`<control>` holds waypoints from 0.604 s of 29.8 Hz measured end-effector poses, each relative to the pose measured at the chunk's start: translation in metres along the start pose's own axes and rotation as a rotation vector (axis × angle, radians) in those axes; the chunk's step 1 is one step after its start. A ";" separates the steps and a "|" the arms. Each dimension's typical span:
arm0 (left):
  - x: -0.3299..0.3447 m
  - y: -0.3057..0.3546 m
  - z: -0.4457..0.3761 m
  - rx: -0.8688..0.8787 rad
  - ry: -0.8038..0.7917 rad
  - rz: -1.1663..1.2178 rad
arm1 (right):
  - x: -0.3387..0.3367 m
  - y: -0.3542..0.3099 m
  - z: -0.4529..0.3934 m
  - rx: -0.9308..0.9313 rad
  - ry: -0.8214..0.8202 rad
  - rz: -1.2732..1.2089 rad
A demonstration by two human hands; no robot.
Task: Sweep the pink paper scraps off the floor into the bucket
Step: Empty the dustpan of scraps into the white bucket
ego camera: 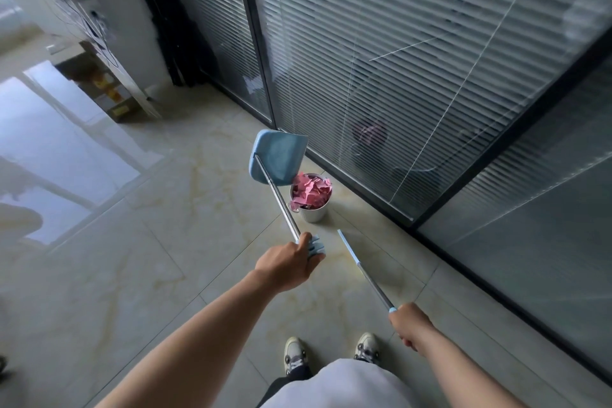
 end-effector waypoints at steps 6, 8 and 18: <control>0.005 0.003 0.002 0.055 -0.004 -0.068 | -0.001 -0.002 -0.003 0.000 -0.018 0.013; 0.005 0.003 0.003 0.055 -0.005 -0.069 | -0.001 -0.001 -0.003 0.001 -0.016 0.007; -0.022 -0.015 0.000 -0.174 0.117 0.358 | -0.003 -0.007 0.003 0.035 -0.001 -0.120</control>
Point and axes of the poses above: each hand's wrist, its own z-axis away from the middle knuckle, its own x-axis out of the palm, y = z × x, the point moved 8 cm from there along -z, towards the middle knuckle, and after that the axes turned 13 degrees about -x, right-handed, at the moved point
